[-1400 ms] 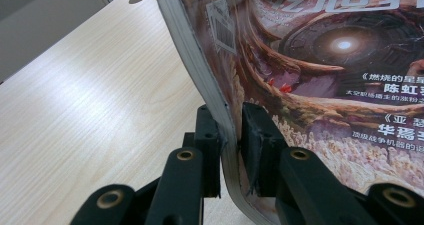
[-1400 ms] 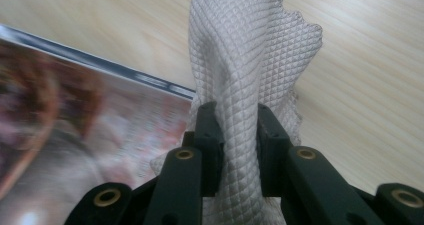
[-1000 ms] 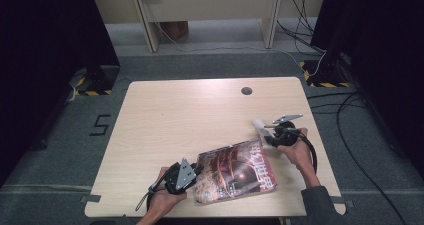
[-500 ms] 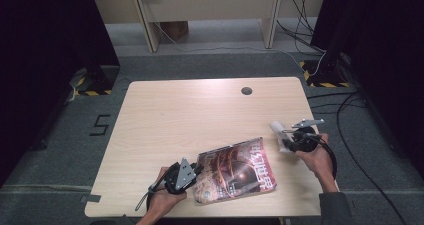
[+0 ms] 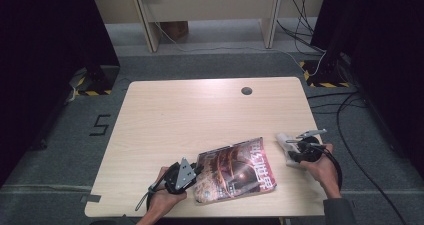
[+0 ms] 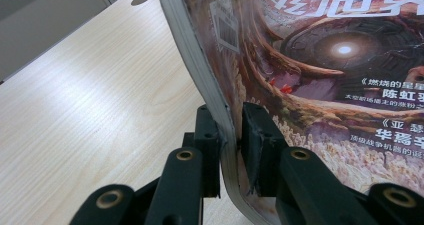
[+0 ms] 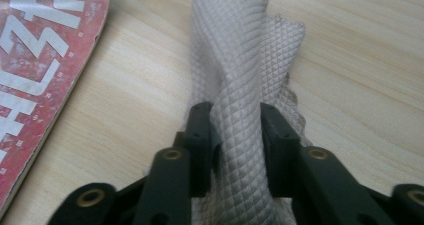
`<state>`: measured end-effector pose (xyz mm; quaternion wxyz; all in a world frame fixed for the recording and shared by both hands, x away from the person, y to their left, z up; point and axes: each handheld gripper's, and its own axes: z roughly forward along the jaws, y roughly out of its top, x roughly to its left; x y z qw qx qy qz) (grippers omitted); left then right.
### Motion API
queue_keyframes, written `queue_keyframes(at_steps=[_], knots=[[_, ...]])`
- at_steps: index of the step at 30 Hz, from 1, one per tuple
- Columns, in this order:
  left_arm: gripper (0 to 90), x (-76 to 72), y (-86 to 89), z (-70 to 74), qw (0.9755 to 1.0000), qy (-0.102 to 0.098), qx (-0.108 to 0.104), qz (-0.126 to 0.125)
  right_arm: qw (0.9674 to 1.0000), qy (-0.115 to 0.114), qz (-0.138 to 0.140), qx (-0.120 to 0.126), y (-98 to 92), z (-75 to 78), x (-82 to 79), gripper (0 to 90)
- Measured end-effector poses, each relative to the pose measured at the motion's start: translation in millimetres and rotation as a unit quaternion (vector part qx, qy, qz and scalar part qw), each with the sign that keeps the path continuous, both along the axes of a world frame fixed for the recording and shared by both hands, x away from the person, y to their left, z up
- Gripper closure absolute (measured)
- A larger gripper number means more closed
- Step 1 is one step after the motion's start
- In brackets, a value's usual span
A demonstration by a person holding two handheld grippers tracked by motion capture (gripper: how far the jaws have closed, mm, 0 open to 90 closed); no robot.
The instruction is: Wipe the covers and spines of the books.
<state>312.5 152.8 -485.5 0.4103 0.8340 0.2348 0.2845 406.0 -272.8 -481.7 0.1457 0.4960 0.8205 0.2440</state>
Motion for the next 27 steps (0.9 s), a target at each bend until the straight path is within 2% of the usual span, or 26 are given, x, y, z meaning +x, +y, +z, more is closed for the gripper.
queue_keyframes(at_steps=[2, 4, 6, 9, 12, 14, 18, 22, 27], knots=[[77.9, 0.1, 0.0, 0.0, 1.0000, 0.000, 0.000, 0.000, 0.9999, -0.005, -0.009, 0.002, 0.3, 0.9, 0.2, 61.0], [77.9, 0.2, 0.1, -0.3, 1.0000, 0.000, -0.001, 0.000, 0.9995, -0.016, -0.021, 0.018, -0.8, 6.2, -0.3, 55.0], [77.9, 0.2, 0.1, -0.1, 1.0000, 0.000, 0.000, 0.000, 0.9986, -0.044, -0.021, 0.019, 0.2, 16.8, -1.7, 51.1], [77.9, 0.5, 0.2, -0.3, 1.0000, 0.001, 0.001, 0.000, 0.9952, -0.086, 0.000, 0.048, 9.7, 33.1, -5.2, 50.4], [77.9, 0.1, -0.1, 0.2, 1.0000, -0.001, 0.001, 0.000, 0.9920, -0.104, 0.037, 0.062, 26.7, 41.9, -8.2, 49.4], [77.9, 0.6, 0.0, 0.0, 1.0000, 0.000, 0.001, 0.000, 0.9900, -0.103, 0.063, 0.073, 41.2, 45.5, -9.4, 48.5], [77.9, 1.2, 0.4, 0.4, 1.0000, 0.000, 0.000, -0.002, 0.9843, -0.107, 0.117, 0.079, 71.6, 47.5, -8.5, 46.9], [78.0, 1.7, 0.6, 0.2, 1.0000, 0.000, 0.002, -0.002, 0.9790, -0.101, 0.155, 0.086, 100.3, 44.7, -4.5, 44.9], [78.0, 2.0, 0.3, -0.1, 1.0000, 0.001, 0.001, -0.001, 0.9717, -0.105, 0.196, 0.081, 126.7, 44.2, -1.2, 43.8]])
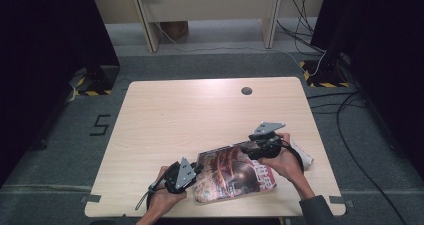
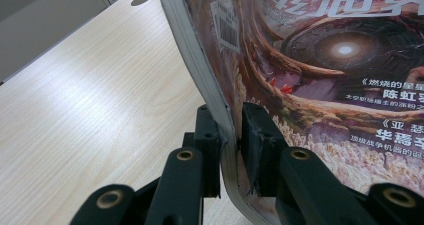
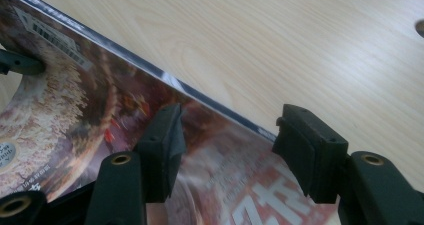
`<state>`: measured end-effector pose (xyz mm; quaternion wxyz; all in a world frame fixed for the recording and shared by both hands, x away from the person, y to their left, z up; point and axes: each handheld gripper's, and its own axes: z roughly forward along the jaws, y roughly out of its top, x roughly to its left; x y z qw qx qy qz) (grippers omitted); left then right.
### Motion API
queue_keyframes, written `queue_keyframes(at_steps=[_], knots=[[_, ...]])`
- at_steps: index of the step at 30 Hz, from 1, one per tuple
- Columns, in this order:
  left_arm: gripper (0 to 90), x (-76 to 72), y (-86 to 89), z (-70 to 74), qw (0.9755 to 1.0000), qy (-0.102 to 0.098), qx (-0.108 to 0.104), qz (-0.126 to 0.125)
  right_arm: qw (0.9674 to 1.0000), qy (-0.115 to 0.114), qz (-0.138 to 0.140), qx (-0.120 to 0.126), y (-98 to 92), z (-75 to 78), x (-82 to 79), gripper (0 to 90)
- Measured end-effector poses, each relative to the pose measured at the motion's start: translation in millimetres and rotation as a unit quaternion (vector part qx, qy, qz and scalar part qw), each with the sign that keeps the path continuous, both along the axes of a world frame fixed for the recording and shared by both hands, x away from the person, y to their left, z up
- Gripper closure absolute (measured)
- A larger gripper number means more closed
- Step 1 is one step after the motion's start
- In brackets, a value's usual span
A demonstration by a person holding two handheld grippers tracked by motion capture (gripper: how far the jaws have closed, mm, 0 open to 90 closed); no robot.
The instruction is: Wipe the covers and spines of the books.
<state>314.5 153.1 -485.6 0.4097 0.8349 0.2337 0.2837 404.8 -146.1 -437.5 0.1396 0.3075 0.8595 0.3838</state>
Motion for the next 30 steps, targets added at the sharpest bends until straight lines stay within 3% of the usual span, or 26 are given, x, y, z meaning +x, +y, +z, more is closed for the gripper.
queue_keyframes(at_steps=[7, 17, 23, 30], knots=[[78.0, 1.6, 0.4, -0.1, 1.0000, 0.000, 0.002, -0.001, 0.9989, 0.001, 0.044, -0.018, 23.1, -6.7, 6.3, 42.3], [78.3, 5.5, 2.2, 0.1, 0.9999, 0.000, 0.012, -0.004, 0.9957, 0.014, 0.084, -0.037, 37.8, -17.5, 18.5, 38.7], [77.5, 16.9, 14.4, 1.3, 0.9997, 0.000, 0.008, 0.024, 0.9928, 0.026, 0.110, -0.040, 33.0, -11.2, 11.7, 49.7], [75.7, 22.8, 18.5, 1.4, 0.9998, 0.002, 0.016, 0.011, 0.9877, 0.036, 0.140, -0.060, 36.0, -12.6, 9.4, 57.7]])
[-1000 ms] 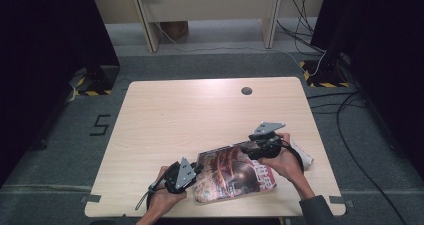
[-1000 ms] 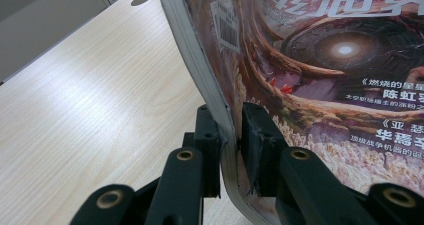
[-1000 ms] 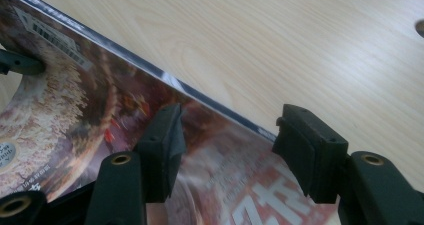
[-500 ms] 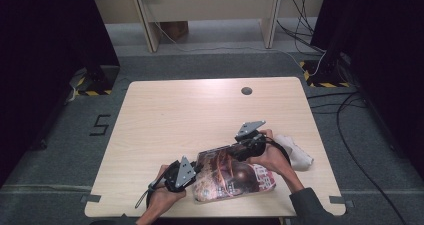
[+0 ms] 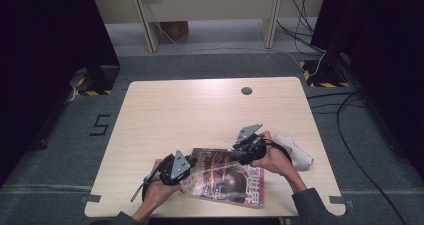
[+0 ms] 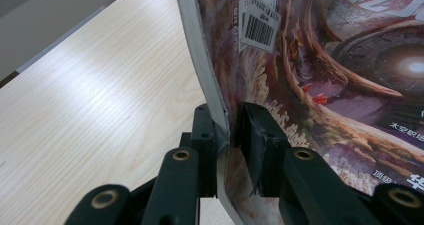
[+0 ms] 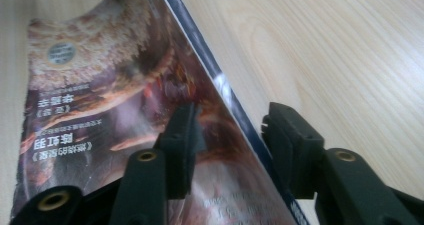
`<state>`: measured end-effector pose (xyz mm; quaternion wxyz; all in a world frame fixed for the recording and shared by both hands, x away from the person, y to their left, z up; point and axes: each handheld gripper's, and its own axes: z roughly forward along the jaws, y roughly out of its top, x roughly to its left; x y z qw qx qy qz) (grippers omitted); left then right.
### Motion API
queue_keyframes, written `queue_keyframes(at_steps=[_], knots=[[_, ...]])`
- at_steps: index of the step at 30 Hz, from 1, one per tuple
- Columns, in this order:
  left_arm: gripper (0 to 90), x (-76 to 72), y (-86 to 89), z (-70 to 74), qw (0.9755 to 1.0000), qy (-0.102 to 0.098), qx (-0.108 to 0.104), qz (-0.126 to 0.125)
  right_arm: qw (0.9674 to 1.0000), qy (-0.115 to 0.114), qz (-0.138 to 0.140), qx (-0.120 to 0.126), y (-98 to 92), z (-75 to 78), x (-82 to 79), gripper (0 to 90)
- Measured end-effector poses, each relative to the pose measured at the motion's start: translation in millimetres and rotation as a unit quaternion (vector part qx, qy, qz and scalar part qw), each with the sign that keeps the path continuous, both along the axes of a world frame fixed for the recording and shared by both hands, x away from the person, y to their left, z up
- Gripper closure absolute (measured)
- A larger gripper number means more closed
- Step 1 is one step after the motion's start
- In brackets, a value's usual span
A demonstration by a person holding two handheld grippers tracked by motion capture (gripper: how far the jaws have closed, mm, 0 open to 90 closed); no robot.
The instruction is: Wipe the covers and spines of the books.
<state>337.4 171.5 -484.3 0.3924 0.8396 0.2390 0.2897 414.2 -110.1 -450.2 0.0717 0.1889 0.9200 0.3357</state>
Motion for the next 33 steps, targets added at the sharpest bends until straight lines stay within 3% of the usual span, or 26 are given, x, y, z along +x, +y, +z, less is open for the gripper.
queue_keyframes(at_steps=[10, 11, 22, 31, 33], knots=[[75.0, 6.9, 0.0, 0.3, 0.9997, -0.003, 0.005, -0.024, 0.9995, 0.001, 0.031, -0.008, 10.8, -5.7, 5.5, 66.8], [74.8, 8.4, -0.2, 0.4, 0.9996, -0.001, 0.006, -0.027, 0.9991, -0.004, 0.038, -0.018, 13.0, -6.7, 5.7, 67.9], [69.5, 14.1, -3.8, -3.0, 0.9998, 0.016, 0.010, 0.006, 0.9969, 0.006, 0.070, -0.035, 17.7, -3.3, 1.7, 78.8], [65.7, 17.0, 0.0, -7.7, 0.9990, 0.028, -0.005, 0.034, 0.9941, 0.006, 0.089, -0.062, 24.7, 4.0, -2.2, 83.8], [60.4, 17.9, 4.4, -7.4, 0.9983, 0.032, -0.015, 0.047, 0.9938, 0.010, 0.088, -0.066, 25.6, 6.0, -2.9, 84.1]])
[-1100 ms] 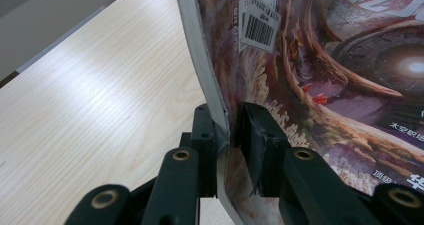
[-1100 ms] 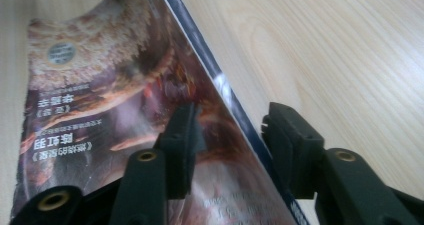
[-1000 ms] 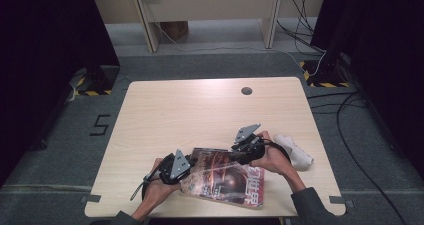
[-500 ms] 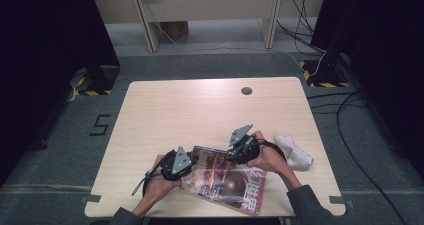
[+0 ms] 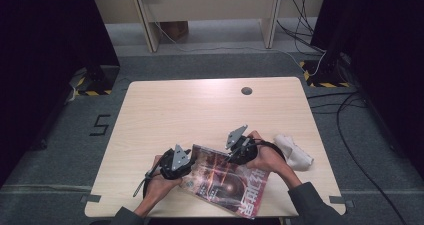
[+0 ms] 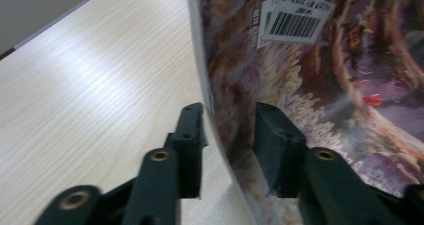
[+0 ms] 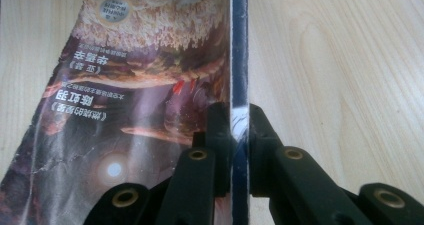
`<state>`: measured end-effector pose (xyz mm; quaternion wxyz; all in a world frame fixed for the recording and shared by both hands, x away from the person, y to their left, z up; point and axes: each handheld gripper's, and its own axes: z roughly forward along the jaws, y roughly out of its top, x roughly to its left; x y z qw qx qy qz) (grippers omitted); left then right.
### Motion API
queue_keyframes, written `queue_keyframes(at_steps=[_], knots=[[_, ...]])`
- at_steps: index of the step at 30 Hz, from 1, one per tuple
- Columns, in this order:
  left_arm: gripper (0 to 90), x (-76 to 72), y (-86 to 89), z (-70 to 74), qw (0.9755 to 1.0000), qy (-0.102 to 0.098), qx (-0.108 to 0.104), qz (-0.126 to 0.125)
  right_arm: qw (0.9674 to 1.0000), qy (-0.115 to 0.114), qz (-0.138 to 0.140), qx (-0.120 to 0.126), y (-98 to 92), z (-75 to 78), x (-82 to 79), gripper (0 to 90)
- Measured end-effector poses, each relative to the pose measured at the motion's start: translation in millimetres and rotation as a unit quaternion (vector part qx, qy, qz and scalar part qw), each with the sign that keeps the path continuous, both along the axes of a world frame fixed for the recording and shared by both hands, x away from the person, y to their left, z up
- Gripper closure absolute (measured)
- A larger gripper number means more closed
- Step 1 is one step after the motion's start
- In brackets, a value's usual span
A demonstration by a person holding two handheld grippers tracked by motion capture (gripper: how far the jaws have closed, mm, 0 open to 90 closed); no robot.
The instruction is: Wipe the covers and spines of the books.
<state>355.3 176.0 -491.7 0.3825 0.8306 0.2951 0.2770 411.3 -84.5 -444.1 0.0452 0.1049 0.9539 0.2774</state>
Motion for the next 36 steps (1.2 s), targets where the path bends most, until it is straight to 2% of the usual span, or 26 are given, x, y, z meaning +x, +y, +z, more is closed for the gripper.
queue_keyframes(at_steps=[3, 4, 7, 13, 15, 20, 26, 31, 36], knots=[[52.9, -4.1, 6.9, -0.3, 0.9994, 0.025, -0.021, 0.010, 1.0000, 0.002, -0.003, -0.006, 0.1, 2.4, 0.9, 84.1], [50.6, -6.5, 8.7, -0.3, 0.9993, 0.030, -0.020, 0.007, 0.9999, 0.008, -0.011, -0.008, 0.4, 3.3, 0.0, 84.1], [43.0, -14.8, 11.1, -0.5, 0.9988, 0.044, -0.023, 0.007, 0.9999, 0.008, -0.008, -0.011, 2.2, 6.5, 1.8, 84.2], [35.2, -34.7, 13.6, 0.4, 0.9976, 0.064, -0.024, 0.007, 0.9996, -0.008, -0.010, -0.027, 5.9, 21.4, 5.1, 84.2], [34.1, -40.2, 15.2, 0.9, 0.9972, 0.069, -0.025, 0.012, 0.9993, -0.012, -0.018, -0.030, 6.8, 28.7, 5.8, 84.3], [33.1, -47.4, 18.7, 0.1, 0.9962, 0.080, -0.028, 0.020, 0.9981, -0.039, -0.019, -0.043, 9.4, 49.2, 14.4, 84.3], [32.8, -48.9, 17.1, -2.8, 0.9955, 0.092, -0.022, 0.011, 0.9958, -0.058, -0.040, -0.058, 11.1, 74.3, 25.2, 84.3], [32.8, -48.8, 16.3, -4.2, 0.9954, 0.093, -0.018, 0.013, 0.9934, -0.082, -0.057, -0.057, 9.8, 89.5, 33.9, 84.3], [32.8, -47.5, 17.4, -4.9, 0.9951, 0.097, -0.016, 0.015, 0.9889, -0.107, -0.077, -0.068, 9.2, 100.3, 41.0, 84.3]])
